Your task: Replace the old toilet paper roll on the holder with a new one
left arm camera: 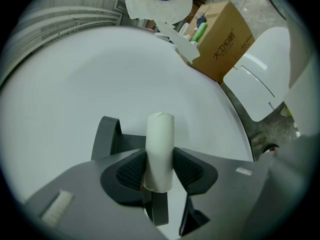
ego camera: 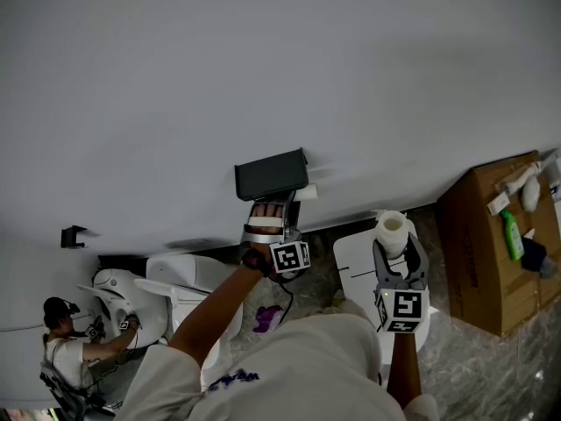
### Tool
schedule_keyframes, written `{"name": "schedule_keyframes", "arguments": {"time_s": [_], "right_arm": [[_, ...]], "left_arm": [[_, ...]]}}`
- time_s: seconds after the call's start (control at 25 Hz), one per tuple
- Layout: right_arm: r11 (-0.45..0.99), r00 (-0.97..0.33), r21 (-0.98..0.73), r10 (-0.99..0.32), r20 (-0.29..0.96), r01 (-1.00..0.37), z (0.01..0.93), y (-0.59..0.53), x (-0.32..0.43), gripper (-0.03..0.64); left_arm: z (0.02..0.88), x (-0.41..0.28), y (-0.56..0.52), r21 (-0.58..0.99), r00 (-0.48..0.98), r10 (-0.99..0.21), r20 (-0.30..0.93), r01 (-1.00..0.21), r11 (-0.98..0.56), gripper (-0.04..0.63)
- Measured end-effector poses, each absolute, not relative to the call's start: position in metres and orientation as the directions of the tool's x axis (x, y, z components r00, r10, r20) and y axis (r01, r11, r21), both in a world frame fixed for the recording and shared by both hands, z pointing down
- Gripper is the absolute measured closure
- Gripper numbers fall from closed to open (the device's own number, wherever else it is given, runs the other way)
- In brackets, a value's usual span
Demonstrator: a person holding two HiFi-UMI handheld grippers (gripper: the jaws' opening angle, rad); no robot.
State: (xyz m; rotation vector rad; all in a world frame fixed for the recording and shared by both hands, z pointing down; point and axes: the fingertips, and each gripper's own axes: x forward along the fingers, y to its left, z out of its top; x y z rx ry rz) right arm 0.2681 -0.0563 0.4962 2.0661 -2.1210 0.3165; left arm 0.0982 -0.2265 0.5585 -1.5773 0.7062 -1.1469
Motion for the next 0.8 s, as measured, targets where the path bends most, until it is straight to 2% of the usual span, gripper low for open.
{"name": "schedule_keyframes", "arguments": {"time_s": [0.8], "right_arm": [[-0.003, -0.006, -0.036, -0.964, 0.266, -0.999, 0.498, -0.056, 0.272, 0.334]], "left_arm": [[0.561, 0.134, -0.217, -0.937, 0.438, -0.830, 0.345, 0.117, -0.328, 0.419]]}}
